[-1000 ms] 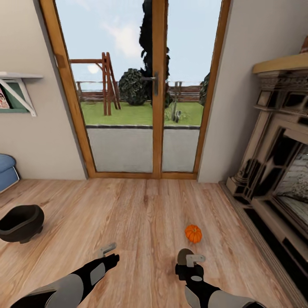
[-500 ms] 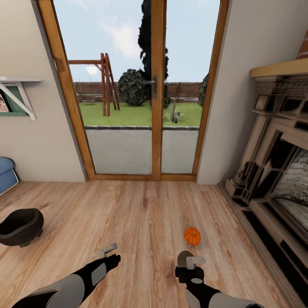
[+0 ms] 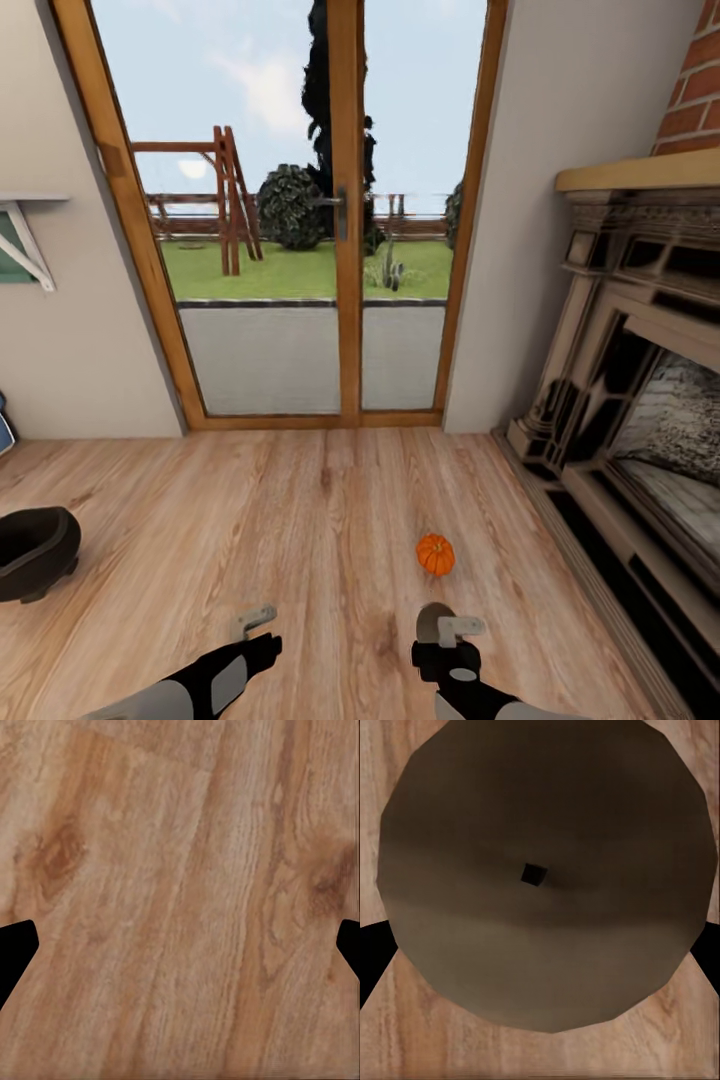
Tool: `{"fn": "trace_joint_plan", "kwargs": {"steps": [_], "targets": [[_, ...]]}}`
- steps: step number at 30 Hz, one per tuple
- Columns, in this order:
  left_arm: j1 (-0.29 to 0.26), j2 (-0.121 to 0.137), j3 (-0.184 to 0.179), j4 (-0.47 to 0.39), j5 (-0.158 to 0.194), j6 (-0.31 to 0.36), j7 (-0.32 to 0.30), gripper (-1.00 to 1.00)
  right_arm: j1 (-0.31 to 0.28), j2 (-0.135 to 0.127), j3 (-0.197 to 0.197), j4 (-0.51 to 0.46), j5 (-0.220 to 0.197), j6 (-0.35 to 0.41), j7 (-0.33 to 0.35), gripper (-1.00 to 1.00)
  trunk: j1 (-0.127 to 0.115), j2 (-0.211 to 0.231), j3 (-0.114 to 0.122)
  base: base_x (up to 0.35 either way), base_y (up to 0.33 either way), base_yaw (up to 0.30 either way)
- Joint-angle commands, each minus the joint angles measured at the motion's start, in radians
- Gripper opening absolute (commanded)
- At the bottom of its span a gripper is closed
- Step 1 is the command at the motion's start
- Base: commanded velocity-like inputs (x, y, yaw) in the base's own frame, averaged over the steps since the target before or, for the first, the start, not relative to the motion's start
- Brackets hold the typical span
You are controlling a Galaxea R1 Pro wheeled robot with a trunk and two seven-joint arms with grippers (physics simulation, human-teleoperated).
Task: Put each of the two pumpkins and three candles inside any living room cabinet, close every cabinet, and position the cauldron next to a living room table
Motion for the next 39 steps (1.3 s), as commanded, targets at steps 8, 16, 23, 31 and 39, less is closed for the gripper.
{"fn": "trace_joint_plan", "kwargs": {"steps": [8,16,23,31,39], "targets": [[0.002,-0.004,0.004,-0.001,-0.01,0.002,0.007,1.0,0.003,0.001,0.008,0.003,-0.01,-0.005,-0.002,-1.0,-0.031,0.056,0.03,0.0,0.0,-0.253],[0.003,-0.005,0.004,-0.001,-0.009,0.004,0.012,1.0,0.014,0.001,0.008,0.005,-0.01,-0.005,-0.002,-1.0,-0.062,0.112,0.06,0.0,0.0,-0.251],[0.003,-0.018,0.004,-0.001,-0.008,0.004,0.012,1.0,0.019,0.001,0.009,0.005,-0.01,-0.004,-0.002,-1.0,-0.088,0.161,0.083,0.0,0.0,-0.244],[0.003,-0.02,0.004,-0.001,-0.007,0.004,0.012,1.0,0.02,0.001,0.009,0.005,-0.01,-0.004,-0.002,-1.0,-0.119,0.217,0.108,0.0,0.0,-0.203],[0.003,-0.02,0.004,-0.001,-0.007,0.004,0.012,1.0,0.02,0.001,0.009,0.005,-0.01,-0.004,-0.002,-1.0,-0.15,0.273,0.133,0.0,0.0,-0.022]]}}
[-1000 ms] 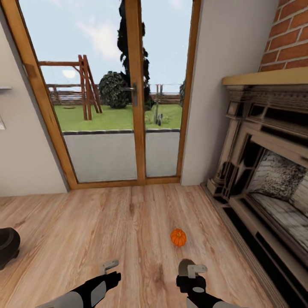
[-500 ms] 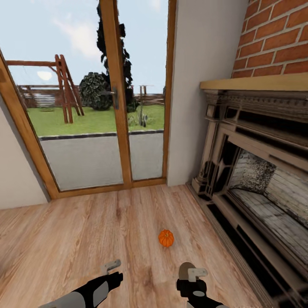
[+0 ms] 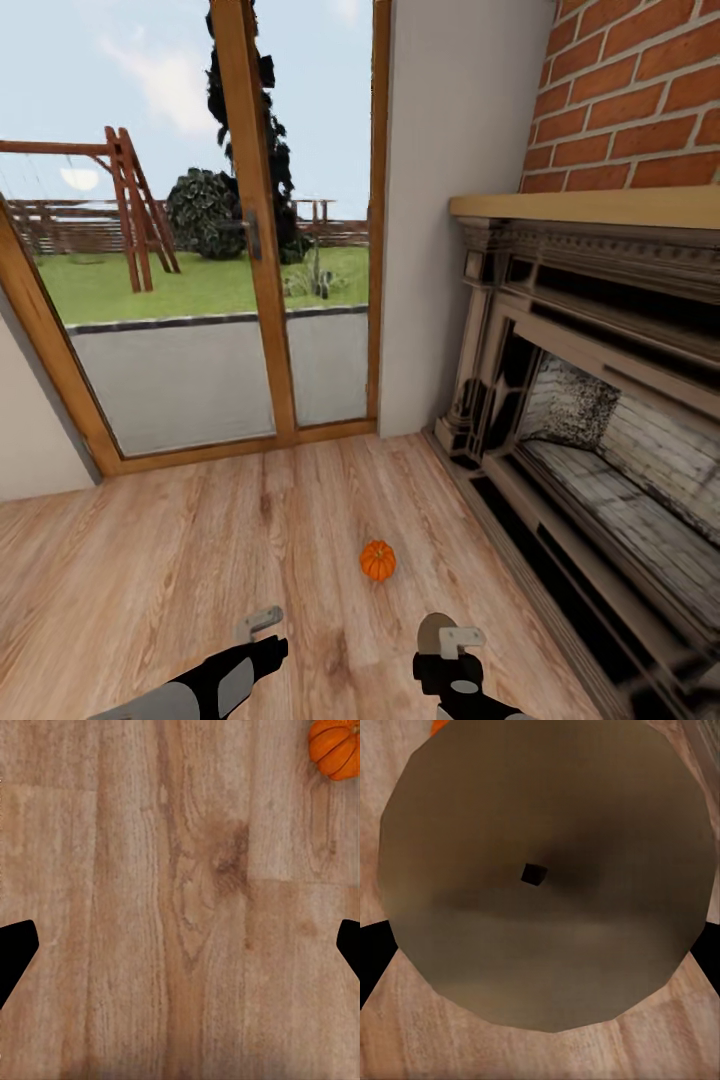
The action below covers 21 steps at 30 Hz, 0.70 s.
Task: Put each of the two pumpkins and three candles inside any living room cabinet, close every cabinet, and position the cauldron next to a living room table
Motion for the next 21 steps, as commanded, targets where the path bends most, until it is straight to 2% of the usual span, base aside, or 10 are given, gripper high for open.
{"fn": "trace_joint_plan", "kwargs": {"steps": [1,5,16,21], "targets": [[0.0,0.0,0.002,-0.001,0.009,0.002,0.002,1.0,-0.001,0.001,0.008,0.002,-0.01,-0.004,-0.001,-1.0,-0.004,0.007,0.002,0.0,0.0,-0.003],[0.0,0.0,0.002,-0.001,0.009,0.002,0.002,1.0,0.0,0.001,0.009,0.002,-0.01,-0.004,-0.001,-1.0,-0.019,0.035,0.014,0.0,0.0,0.125],[0.0,-0.004,0.002,-0.001,0.008,0.002,0.002,1.0,0.002,0.001,0.009,0.002,-0.01,-0.004,0.002,-1.0,-0.062,0.112,0.043,0.0,0.0,0.232],[0.0,-0.005,0.002,-0.001,0.008,0.003,0.002,1.0,0.004,0.001,0.009,0.002,-0.01,-0.004,0.052,-1.0,-0.081,0.147,0.054,0.0,0.0,0.168]]}}
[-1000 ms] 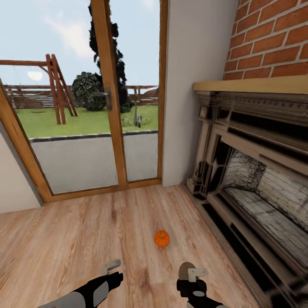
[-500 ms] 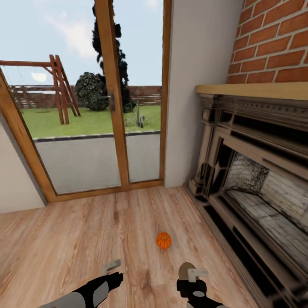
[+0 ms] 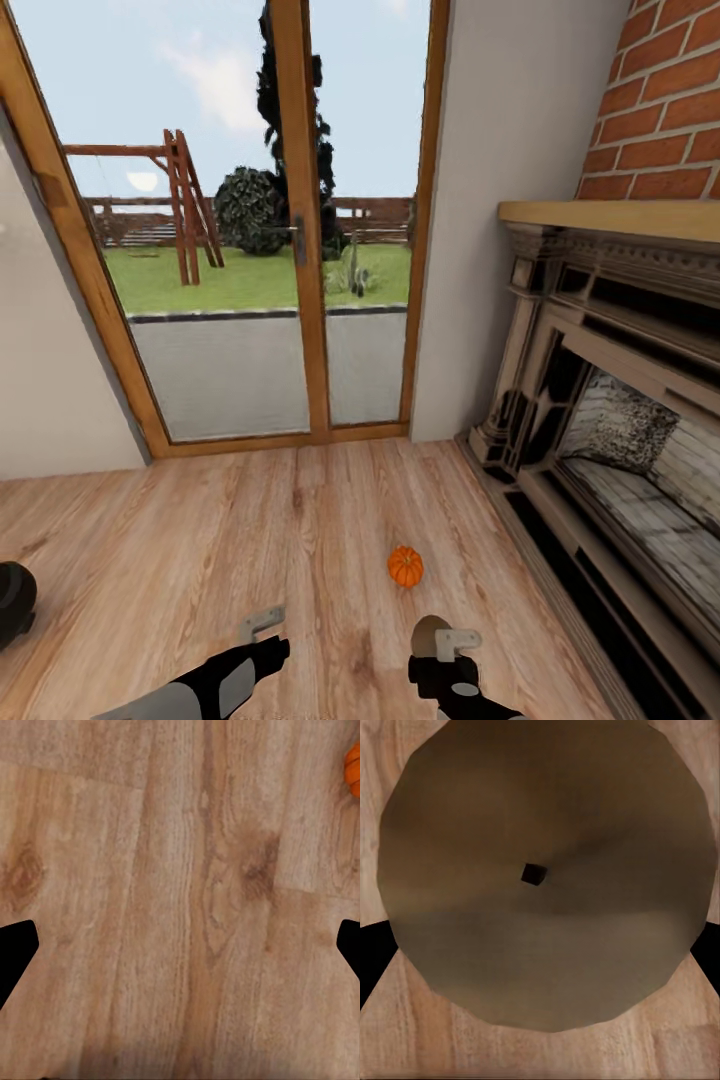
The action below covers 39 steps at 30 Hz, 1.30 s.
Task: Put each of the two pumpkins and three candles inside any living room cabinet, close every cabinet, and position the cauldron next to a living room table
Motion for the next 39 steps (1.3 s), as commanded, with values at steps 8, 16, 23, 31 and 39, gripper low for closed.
{"fn": "trace_joint_plan", "kwargs": {"steps": [8,16,23,31,39], "targets": [[0.0,-0.002,0.002,-0.001,0.008,0.005,0.003,1.0,0.003,0.001,0.009,0.002,-0.01,-0.005,0.014,-1.0,-0.031,0.056,0.016,0.0,0.0,0.224],[0.0,-0.002,0.002,0.0,0.009,0.006,0.002,1.0,0.003,0.001,0.009,0.002,-0.01,-0.005,0.014,-1.0,-0.062,0.112,0.032,0.0,0.0,0.228],[0.0,-0.005,0.002,-0.001,0.009,0.006,0.002,1.0,0.003,0.001,0.009,0.002,-0.01,-0.005,0.014,-1.0,-0.088,0.161,0.046,0.0,0.0,0.228],[0.0,-0.008,0.002,-0.001,0.008,0.006,0.001,1.0,0.003,0.001,0.009,0.002,-0.01,-0.005,0.014,-1.0,-0.119,0.217,0.061,0.0,0.0,0.226],[0.0,-0.008,0.002,-0.001,0.008,0.006,-0.004,1.0,0.003,0.001,0.008,0.001,-0.01,-0.005,0.015,-1.0,-0.15,0.273,0.077,0.0,0.0,0.217]]}}
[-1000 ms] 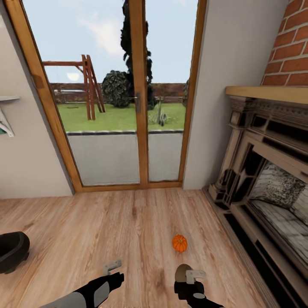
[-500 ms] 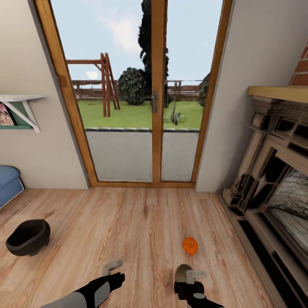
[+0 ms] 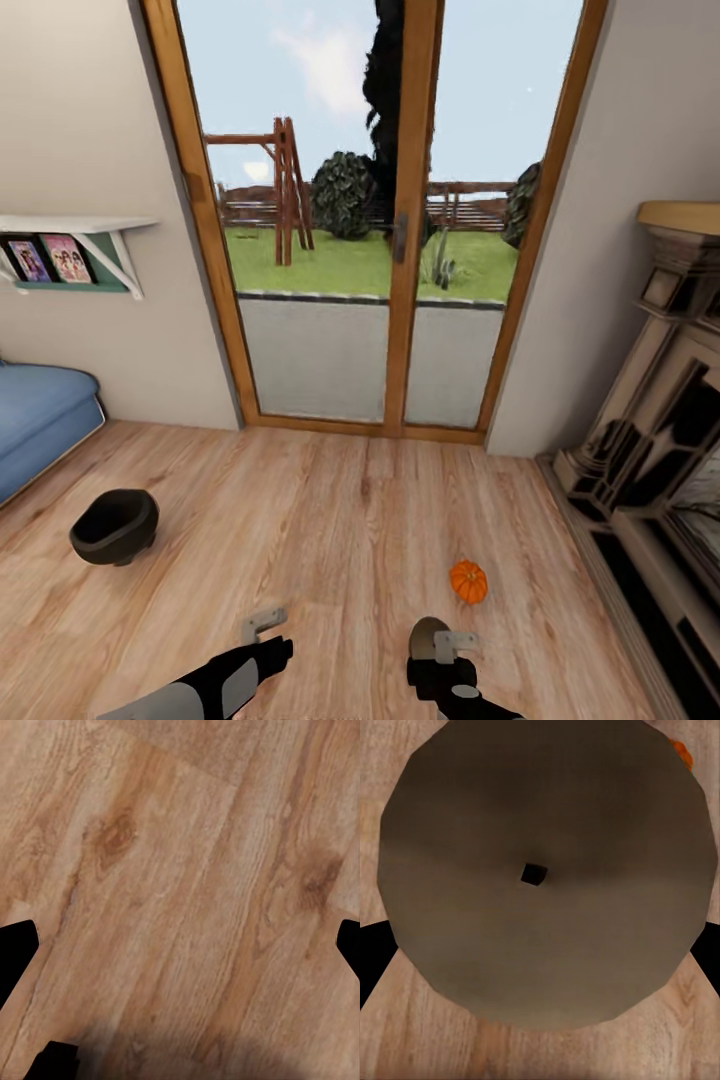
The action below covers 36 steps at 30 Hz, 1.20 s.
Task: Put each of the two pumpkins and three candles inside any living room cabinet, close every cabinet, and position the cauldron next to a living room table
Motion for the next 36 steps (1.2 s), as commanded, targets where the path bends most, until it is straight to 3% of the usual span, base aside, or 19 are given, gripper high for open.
{"fn": "trace_joint_plan", "kwargs": {"steps": [1,4,7,14,36], "targets": [[0.0,0.0,0.002,-0.001,0.009,0.003,0.001,1.0,-0.001,0.001,0.009,0.001,-0.008,-0.005,-0.002,-1.0,-0.004,0.007,0.001,0.0,0.0,0.212],[0.0,0.002,0.002,-0.001,0.008,0.004,0.0,1.0,-0.001,0.001,0.009,-0.001,-0.007,-0.004,-0.002,-1.0,-0.015,0.028,0.007,0.0,0.0,0.211],[0.034,0.004,0.002,-0.002,0.005,0.002,-0.002,1.0,0.014,0.001,0.009,0.001,-0.005,-0.001,-0.002,-1.0,-0.027,0.049,0.013,0.0,0.0,0.209],[0.064,0.001,0.002,-0.001,-0.083,0.003,-0.058,1.0,0.077,-0.018,0.01,0.002,-0.004,0.0,-0.002,-1.0,-0.054,0.098,0.028,0.0,0.0,0.163],[0.067,-0.008,0.002,-0.002,-0.096,0.002,-0.078,1.0,0.088,-0.018,0.01,0.003,-0.004,0.0,-0.003,-1.0,-0.138,0.252,0.092,0.0,0.0,0.051]]}}
